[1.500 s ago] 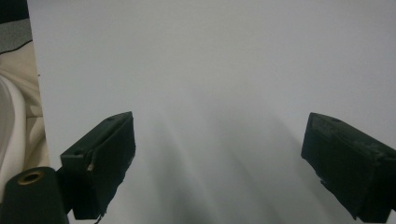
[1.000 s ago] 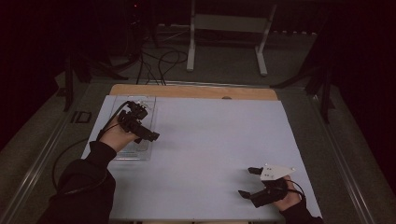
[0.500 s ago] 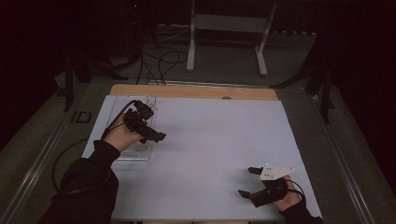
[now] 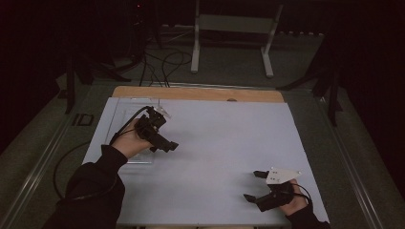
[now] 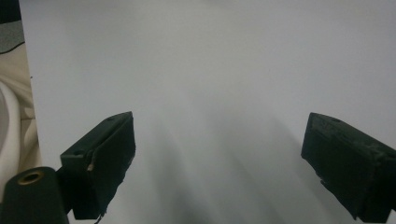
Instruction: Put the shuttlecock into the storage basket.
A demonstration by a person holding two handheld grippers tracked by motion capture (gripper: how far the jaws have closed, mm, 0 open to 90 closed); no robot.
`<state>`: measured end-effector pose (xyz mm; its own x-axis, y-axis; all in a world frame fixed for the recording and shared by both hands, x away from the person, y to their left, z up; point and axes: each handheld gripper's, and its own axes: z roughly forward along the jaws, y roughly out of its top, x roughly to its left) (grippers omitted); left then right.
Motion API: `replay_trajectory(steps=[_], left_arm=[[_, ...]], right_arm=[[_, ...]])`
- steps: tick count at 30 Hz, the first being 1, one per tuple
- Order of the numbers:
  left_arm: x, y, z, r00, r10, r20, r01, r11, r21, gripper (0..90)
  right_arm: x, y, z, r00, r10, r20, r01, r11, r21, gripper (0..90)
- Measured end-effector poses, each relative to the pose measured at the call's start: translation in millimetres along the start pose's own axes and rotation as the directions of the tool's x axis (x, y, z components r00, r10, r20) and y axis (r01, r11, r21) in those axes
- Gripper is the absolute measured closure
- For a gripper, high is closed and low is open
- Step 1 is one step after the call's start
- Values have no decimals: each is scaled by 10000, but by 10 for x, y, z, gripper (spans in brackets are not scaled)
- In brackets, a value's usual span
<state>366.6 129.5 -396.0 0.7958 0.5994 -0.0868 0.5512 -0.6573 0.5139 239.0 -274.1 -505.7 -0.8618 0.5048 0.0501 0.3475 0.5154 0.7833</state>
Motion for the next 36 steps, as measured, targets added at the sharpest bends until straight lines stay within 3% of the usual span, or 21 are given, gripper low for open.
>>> replay_trajectory(steps=[7,13,25,33,36], left_arm=[[-130,32,40,9983,465,359,-464,9989,-45,1],[-267,50,92,9922,1049,674,-1049,9945,-38,1],[-479,42,201,9710,2016,1287,-2005,9795,-213,1],[-559,-11,291,9559,2398,1697,-2382,9708,-303,1],[-579,-31,308,9530,2479,1742,-2447,9688,-402,1]], right_arm=[[-9,-3,-5,10000,5,32,-5,10000,-37,100],[-13,-5,-5,10000,35,16,-35,10000,-41,100],[-16,-4,-11,10000,58,24,-58,10000,-46,100],[-16,-3,-12,10000,17,44,-17,10000,-58,100],[-16,-2,-13,10000,25,62,-25,10000,-64,100]])
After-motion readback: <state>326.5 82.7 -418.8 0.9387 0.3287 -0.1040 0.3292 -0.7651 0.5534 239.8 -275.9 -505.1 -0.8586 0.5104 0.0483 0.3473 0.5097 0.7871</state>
